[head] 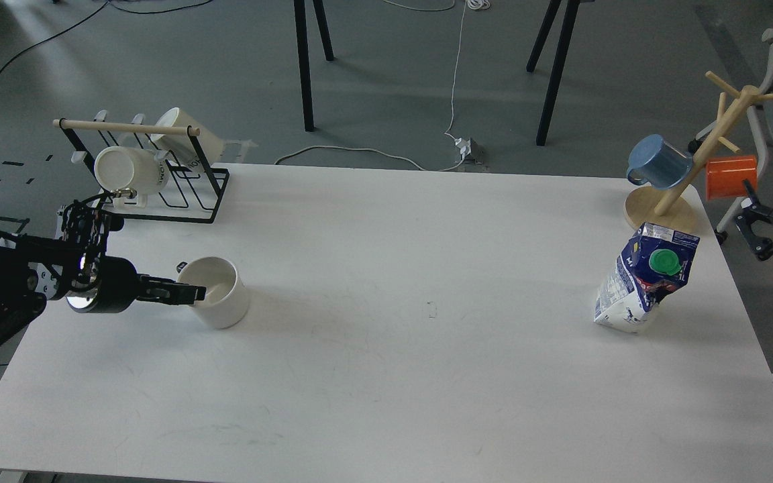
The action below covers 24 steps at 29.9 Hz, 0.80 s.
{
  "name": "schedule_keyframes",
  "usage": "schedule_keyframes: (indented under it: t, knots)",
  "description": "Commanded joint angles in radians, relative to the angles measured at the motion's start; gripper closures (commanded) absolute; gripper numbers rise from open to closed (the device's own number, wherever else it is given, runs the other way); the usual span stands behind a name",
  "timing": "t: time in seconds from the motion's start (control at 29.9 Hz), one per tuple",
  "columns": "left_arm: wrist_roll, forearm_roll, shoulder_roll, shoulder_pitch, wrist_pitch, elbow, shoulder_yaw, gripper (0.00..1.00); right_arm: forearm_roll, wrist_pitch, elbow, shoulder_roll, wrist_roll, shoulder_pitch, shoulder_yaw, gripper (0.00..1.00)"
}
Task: Place cup and milk with both arms
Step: 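Lift the white mug and carry it toward the table center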
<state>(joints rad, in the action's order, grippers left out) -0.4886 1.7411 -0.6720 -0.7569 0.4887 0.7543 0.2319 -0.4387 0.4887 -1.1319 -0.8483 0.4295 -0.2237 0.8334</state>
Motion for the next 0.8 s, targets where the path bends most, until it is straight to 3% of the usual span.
schedule_keyframes:
  t: [0.0,0.23,0.47,0.77]
  knots:
    - [0.000,0.000,0.005,-0.002,0.000,0.000,-0.002,1.00,0.000,0.000,0.001,0.000,0.000,0.004,0.001,0.04]
    - [0.000,-0.002,-0.006,-0.016,0.000,0.029,0.013,1.00,0.000,0.000,0.001,0.002,0.000,0.014,0.001,0.04]
    - [0.000,-0.003,-0.024,-0.070,0.000,0.243,0.069,1.00,0.000,0.000,0.003,0.000,0.000,0.020,0.001,0.04]
    - [0.000,0.024,0.250,-0.105,0.000,0.192,0.052,1.00,0.000,0.000,0.018,0.000,0.000,0.017,0.006,0.04]
